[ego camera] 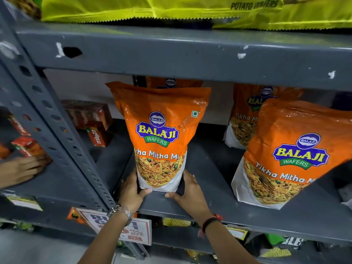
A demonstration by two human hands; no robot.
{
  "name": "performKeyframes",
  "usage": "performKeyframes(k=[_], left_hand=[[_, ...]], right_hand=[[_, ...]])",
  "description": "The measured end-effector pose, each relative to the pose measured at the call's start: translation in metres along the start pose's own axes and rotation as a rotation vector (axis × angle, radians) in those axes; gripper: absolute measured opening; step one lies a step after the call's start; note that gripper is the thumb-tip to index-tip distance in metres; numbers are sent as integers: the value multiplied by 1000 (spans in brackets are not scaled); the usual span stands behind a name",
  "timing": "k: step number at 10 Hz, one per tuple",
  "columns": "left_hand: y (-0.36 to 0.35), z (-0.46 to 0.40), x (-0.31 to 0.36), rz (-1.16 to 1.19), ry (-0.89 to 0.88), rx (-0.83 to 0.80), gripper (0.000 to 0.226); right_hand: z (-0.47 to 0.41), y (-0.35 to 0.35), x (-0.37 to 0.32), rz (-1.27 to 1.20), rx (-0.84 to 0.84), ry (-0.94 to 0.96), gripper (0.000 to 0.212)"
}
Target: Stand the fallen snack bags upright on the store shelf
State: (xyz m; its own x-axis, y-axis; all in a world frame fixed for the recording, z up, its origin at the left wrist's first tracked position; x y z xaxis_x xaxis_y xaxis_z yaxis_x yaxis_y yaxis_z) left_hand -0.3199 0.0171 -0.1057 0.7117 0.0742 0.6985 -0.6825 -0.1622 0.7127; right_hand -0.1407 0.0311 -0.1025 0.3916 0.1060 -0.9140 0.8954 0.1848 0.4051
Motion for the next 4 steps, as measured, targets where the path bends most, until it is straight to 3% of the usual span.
performKeyframes(k=[2,4], left_hand=[[-4,1,1,-73,9,-19,75],[-3,9,-2,-34,16,72,85]], right_hand=[[1,1,-2,57,-11,-4,68],[3,2,-5,14,-7,-3,86]])
Point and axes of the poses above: each hand's wrist, its own z-axis away from the middle knuckle, its own y-axis out of the back of the hand, x = y × z, the point moved 7 cm from there along -z, towards the middle knuckle, and after that the axes turned 11 degrees about -z, right-handed, at the moved point
